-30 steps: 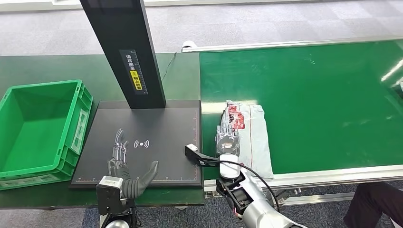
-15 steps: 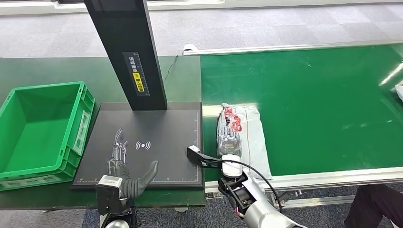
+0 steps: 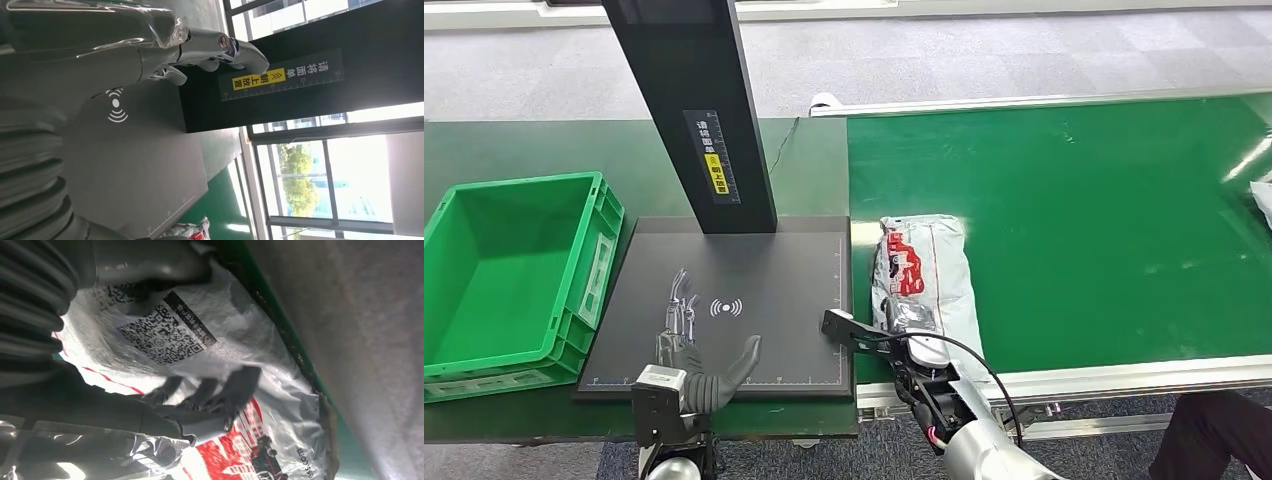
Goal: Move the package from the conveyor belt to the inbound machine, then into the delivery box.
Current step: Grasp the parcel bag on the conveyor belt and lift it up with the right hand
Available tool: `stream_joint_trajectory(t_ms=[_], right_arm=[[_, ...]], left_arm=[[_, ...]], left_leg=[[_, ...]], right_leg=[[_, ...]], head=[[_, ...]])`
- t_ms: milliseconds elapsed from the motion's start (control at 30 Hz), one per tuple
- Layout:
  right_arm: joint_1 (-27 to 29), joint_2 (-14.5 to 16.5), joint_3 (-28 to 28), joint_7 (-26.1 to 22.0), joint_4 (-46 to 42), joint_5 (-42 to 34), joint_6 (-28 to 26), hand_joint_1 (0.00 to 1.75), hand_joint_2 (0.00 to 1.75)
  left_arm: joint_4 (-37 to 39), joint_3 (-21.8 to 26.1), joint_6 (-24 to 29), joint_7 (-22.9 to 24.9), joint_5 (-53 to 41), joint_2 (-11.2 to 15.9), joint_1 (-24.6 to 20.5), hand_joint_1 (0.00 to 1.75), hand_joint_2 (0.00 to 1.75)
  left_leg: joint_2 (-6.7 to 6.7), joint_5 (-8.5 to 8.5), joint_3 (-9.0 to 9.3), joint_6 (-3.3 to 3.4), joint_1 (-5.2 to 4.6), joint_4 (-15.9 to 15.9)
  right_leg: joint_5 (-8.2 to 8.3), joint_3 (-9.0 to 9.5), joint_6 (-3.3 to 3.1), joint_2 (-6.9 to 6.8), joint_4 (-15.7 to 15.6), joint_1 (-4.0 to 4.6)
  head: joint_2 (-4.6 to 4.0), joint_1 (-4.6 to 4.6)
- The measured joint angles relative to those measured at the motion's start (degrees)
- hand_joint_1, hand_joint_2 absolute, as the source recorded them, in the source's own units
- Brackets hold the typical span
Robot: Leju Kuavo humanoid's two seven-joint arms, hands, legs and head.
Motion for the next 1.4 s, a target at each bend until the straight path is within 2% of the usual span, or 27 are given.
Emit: stream_joint_trajectory(t_ms=[433, 600, 767, 967, 1133, 1267, 1400], right_arm=[[0.1, 0.1, -0.9, -0.5, 0.0, 0.1, 0.4, 1.75, 1.75], [1.4, 0.2, -1.9, -3.3, 0.0, -0.9, -5.4, 1.75, 1.75], [2.7, 0.4, -3.4, -9.4, 0.0, -3.8, -12.9, 1.75, 1.75], [3.3, 1.3, -6.6, -22.8, -1.9, -12.1, -23.0, 1.75, 1.75], [2.7, 1.6, -8.3, -30.6, -7.2, -19.9, -27.3, 1.75, 1.75], [2.7, 1.2, -8.5, -34.1, -14.9, -27.3, -29.5, 1.75, 1.75], [3.3, 0.6, -8.2, -35.2, -22.5, -31.4, -30.7, 1.75, 1.75]], left_arm=[[0.9, -0.3, 0.0, -0.2, 0.2, 0.0, -0.6, 0.0, 1.75], [1.0, -0.3, 0.0, -0.2, 0.4, 0.1, -0.6, 0.0, 1.75], [0.9, -0.3, 0.0, -0.4, 0.5, 0.2, -0.5, 0.0, 1.75], [0.5, -0.2, 0.1, -0.7, 0.1, 0.3, 0.5, 0.0, 1.75], [-0.1, 0.1, 0.5, -0.7, -0.5, 0.3, 1.3, 0.0, 1.75], [-0.6, 0.3, 0.9, -0.8, -0.9, 0.3, 1.8, 0.0, 1.75], [-1.0, 0.6, 1.2, -0.9, -1.1, 0.3, 2.3, 0.0, 1.75]], left_leg=[[-0.01, -0.17, 0.28, 0.1, -0.01, 0.0], [-0.1, -0.15, 0.06, 0.11, -0.01, 0.0], [-0.14, -0.15, -0.28, 0.12, -0.01, 0.0], [-0.13, -0.12, -0.72, 0.12, 0.0, 0.0], [-0.14, -0.09, -0.85, 0.11, 0.01, 0.0], [-0.13, -0.09, -0.91, 0.11, 0.0, 0.0], [-0.13, -0.1, -0.95, 0.11, 0.0, 0.0]], right_leg=[[-0.15, 0.31, 0.11, -0.01, 0.0, -0.01], [-0.13, 0.27, 0.12, -0.07, 0.0, -0.03], [-0.12, 0.01, 0.12, -0.1, 0.0, -0.04], [-0.07, -0.42, 0.09, -0.09, 0.0, -0.04], [-0.05, -0.6, 0.09, -0.1, 0.1, -0.03], [-0.04, -0.67, 0.09, -0.1, 0.1, -0.04], [-0.05, -0.72, 0.09, -0.1, 0.0, -0.04]], head=[[0.0, 0.0], [0.0, 0.0], [0.01, 0.01], [0.01, 0.01], [0.01, 0.01], [0.0, 0.01], [0.01, 0.01]])
